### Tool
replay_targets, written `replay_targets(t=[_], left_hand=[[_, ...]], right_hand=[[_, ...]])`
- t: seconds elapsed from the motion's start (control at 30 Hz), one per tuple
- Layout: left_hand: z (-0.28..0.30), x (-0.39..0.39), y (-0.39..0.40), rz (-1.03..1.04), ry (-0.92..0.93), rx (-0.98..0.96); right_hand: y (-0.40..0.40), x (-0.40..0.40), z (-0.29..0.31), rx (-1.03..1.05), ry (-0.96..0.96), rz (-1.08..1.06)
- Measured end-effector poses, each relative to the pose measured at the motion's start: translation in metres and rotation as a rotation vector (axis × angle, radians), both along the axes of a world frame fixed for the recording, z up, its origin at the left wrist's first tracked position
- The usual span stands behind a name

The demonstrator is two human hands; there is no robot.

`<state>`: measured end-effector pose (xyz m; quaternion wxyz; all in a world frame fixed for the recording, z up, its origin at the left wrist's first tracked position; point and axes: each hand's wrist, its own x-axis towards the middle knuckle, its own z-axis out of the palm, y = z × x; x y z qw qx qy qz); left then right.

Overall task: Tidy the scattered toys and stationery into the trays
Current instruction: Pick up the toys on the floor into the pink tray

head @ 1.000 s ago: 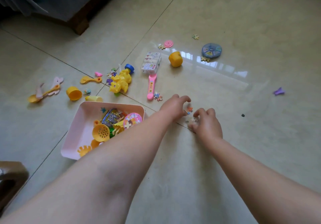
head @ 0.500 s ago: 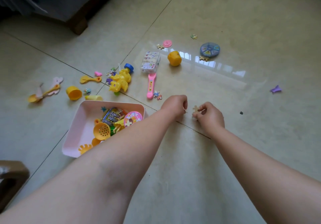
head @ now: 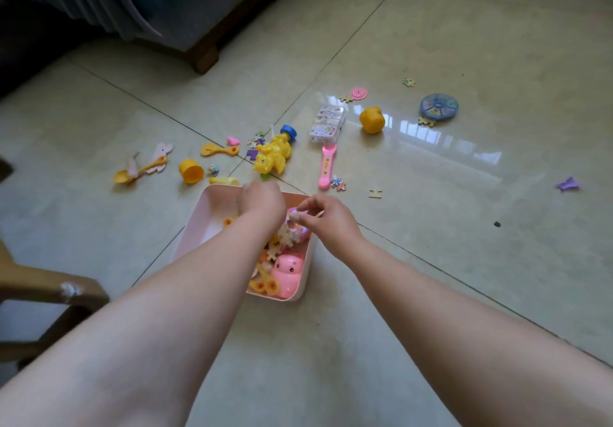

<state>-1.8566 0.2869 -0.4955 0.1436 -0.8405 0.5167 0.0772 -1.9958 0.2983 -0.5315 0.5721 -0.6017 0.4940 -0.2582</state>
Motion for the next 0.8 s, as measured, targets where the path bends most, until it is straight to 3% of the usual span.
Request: replay_targets(t=[0.07,0.17,0.27,0.33,0.53,0.8], left_hand=[[-0.003,-0.006,0.0,-0.056,0.007,-0.065],[-0.007,-0.027,-0.013,-0.163,0.179,-0.19],[-0.018,-0.05,-0.033,-0.186,0.363,-0.191],[-0.028,-0.06,-0.042,-0.173,0.392,-0.154],[-0.054,-0.076,-0.066,-0.147,0.307,-0.096],[-0.08,-0.087,-0.078,-0.28,0.09,-0.068]], right_hand=[[-0.005,-0.01,-0.008,-0.036,0.087,-0.118],[-0.024,-0.037,-0.023,-0.014,0.254,-0.251],[-0.051,-0.065,-0.035,-0.037,0.406,-0.304],[-0.064,-0.075,-0.042,-0.025,0.462,-0.27],[-0.087,-0.085,-0.061,-0.058,0.572,-0.138],[-0.094,-0.091,-0.068,-0.059,0.554,-0.225]])
